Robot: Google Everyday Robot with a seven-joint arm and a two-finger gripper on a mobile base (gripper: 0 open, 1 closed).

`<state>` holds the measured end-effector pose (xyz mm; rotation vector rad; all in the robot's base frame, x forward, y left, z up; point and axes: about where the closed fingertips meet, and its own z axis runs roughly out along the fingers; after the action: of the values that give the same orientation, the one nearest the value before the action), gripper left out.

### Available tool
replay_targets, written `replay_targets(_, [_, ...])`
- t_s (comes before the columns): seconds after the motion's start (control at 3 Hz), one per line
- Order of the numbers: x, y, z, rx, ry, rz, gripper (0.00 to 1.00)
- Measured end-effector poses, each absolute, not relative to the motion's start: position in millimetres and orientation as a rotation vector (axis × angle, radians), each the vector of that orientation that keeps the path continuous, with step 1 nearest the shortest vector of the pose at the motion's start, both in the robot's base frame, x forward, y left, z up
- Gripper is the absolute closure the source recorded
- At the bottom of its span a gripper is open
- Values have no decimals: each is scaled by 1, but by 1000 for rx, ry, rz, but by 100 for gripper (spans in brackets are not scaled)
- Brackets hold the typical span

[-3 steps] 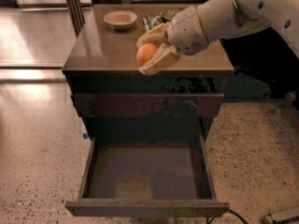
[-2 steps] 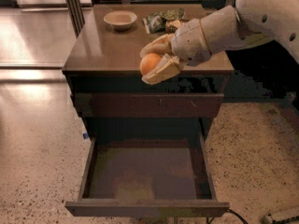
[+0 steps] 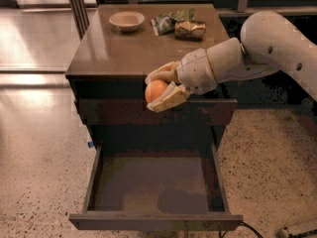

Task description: Place orange into middle drawer

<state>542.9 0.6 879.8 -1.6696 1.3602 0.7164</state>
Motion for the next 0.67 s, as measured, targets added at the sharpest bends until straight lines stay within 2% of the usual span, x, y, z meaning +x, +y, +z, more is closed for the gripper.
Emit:
replay_targets(0.33, [540, 14, 821, -1701, 1332, 848, 100])
replay_targets(0.67, [540, 14, 821, -1701, 1332, 848, 100])
